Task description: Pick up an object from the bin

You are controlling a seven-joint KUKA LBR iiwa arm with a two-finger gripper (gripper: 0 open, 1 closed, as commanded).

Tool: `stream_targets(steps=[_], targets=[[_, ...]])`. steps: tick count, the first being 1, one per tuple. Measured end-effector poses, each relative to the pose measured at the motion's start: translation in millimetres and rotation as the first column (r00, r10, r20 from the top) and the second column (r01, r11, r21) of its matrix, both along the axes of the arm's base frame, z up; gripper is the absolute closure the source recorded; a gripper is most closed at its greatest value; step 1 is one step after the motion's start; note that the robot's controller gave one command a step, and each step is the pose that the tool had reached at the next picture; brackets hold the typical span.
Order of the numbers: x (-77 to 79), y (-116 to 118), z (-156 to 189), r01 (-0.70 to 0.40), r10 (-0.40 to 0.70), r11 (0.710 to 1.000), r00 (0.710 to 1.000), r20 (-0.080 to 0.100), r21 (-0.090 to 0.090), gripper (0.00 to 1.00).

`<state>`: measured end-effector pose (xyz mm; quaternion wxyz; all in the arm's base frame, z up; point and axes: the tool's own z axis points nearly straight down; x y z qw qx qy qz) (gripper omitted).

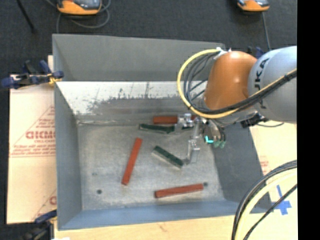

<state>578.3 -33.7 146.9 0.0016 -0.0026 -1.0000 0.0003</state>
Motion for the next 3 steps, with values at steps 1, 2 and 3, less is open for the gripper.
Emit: stream_targets(steps=[1, 2, 3], targets=[[-3.7, 6, -79, 0.163, -0.163, 0.987, 0.987, 0.001, 0.002, 0.0], [-15.9, 26, -45, 0.273, -0.273, 0.962, 0.962, 0.005, 0.003, 0.0], [-36.6, 27, -44, 0.345, -0.345, 0.939, 0.939, 0.002, 0.002, 0.0]])
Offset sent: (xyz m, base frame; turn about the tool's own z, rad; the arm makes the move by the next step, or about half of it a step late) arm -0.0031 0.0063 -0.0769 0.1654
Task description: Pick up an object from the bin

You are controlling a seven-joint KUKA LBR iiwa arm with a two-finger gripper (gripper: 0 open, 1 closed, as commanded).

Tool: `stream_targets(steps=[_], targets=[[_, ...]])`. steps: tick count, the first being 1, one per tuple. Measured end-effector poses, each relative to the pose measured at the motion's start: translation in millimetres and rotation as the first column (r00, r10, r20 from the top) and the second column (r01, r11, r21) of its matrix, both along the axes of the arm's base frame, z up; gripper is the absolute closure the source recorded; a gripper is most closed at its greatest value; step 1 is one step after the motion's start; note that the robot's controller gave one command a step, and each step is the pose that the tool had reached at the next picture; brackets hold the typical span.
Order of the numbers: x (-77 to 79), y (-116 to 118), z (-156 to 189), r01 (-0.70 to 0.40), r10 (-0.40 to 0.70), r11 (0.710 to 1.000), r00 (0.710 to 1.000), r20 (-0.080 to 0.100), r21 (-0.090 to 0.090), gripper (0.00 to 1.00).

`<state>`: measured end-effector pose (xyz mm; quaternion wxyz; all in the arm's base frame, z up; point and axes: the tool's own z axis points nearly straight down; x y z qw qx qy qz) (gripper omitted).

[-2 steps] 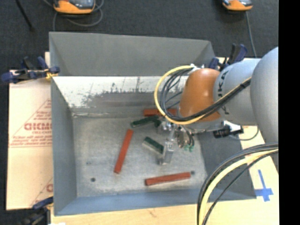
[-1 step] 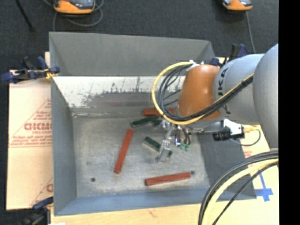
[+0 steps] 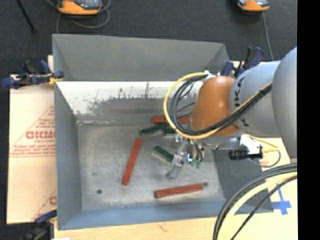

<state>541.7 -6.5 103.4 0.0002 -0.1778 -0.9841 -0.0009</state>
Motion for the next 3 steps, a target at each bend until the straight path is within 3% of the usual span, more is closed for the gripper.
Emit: stream_targets(steps=[1, 2, 3], targets=[[7.3, -20.5, -33.6, 0.132, -0.132, 0.991, 0.991, -0.002, -0.001, 0.0], [7.8, -21.5, -33.1, 0.128, -0.128, 0.992, 0.992, 0.0, -0.003, 0.0], [8.5, -21.9, -32.2, 0.126, -0.126, 0.992, 0.992, 0.002, -0.003, 1.0]])
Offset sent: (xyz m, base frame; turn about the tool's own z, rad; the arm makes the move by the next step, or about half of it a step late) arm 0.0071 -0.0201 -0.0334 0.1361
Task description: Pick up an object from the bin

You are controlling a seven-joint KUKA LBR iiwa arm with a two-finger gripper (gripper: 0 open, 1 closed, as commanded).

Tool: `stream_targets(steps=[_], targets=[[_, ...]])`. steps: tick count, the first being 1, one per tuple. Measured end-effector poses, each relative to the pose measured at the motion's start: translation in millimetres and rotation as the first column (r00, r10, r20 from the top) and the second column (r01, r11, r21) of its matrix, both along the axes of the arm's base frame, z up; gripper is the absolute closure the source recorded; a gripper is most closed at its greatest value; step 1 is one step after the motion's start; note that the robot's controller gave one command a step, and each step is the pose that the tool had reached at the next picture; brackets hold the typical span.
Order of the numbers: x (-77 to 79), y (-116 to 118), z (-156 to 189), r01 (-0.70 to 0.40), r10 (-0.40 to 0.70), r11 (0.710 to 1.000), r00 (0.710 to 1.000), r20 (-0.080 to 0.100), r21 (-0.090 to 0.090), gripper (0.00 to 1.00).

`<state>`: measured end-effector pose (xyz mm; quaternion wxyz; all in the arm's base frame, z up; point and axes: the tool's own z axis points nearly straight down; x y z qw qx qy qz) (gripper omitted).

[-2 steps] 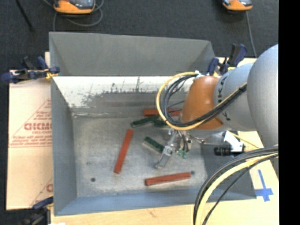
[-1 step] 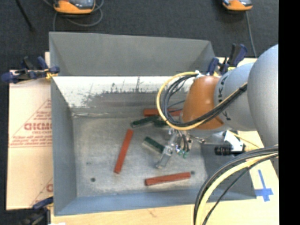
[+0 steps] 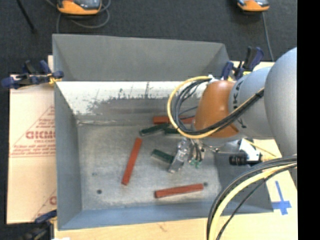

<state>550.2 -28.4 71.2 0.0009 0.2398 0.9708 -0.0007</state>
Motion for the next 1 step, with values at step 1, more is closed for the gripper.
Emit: stream_targets(steps=[1], targets=[[2.7, -0.7, 91.7, -0.008, 0.008, 1.0, 1.0, 0.009, 0.002, 1.0]])
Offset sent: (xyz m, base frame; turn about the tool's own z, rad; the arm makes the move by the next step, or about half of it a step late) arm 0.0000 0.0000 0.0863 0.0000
